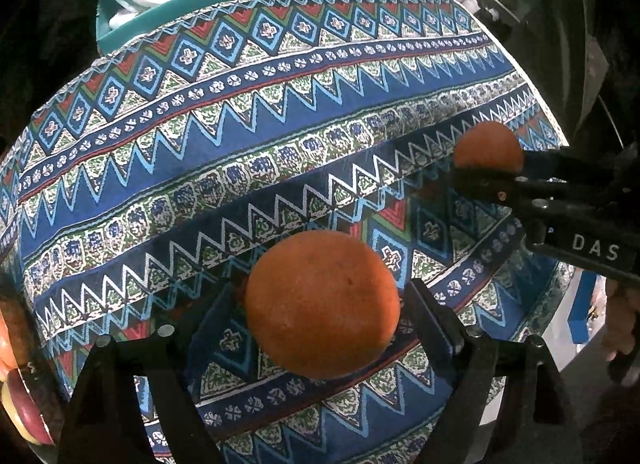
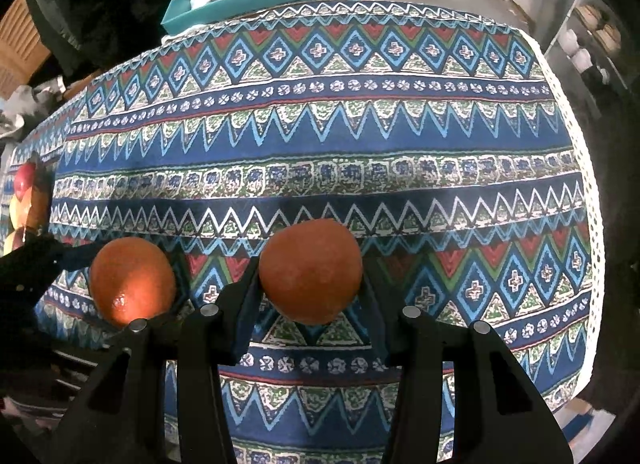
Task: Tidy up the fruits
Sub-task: 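Lift both oranges off the cloth and carry them toward the glass bowl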
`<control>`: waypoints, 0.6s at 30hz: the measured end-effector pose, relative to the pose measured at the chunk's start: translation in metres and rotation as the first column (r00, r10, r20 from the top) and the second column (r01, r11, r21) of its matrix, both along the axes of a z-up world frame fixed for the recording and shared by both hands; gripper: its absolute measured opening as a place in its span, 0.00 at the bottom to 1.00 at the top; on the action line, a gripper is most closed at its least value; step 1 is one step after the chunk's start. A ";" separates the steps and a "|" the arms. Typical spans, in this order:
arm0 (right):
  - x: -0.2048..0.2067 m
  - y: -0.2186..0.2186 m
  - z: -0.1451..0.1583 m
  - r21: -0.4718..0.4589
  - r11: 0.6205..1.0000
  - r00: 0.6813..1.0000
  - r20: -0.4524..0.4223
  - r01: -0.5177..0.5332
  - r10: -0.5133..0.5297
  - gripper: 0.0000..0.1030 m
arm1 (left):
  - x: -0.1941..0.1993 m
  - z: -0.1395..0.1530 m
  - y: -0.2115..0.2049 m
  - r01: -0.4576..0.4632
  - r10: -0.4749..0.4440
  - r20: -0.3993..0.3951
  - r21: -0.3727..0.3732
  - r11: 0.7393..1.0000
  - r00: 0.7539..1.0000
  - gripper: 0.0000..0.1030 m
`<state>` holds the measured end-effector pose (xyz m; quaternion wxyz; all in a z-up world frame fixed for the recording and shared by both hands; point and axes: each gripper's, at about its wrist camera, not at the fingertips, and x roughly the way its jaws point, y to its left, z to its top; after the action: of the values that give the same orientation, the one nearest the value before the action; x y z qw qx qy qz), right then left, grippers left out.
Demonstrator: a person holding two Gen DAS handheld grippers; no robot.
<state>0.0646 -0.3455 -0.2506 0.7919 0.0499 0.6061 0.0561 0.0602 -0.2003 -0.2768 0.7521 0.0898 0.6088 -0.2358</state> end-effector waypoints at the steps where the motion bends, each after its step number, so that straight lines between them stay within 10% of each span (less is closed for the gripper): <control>1: 0.002 0.004 -0.001 -0.002 1.000 1.000 0.000 -0.003 0.003 0.45 | 0.000 -0.001 -0.001 0.005 -0.005 0.001 0.001 1.000 1.000 0.71; 18: 0.007 0.018 0.012 -0.045 0.998 0.996 0.078 -0.043 0.047 0.45 | 0.000 0.014 0.012 -0.003 0.002 0.096 0.012 1.000 0.995 0.68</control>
<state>0.0718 -0.3277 -0.2384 0.8146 0.0169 0.5763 0.0627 0.0606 -0.1882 -0.2631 0.7803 0.1049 0.5735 -0.2264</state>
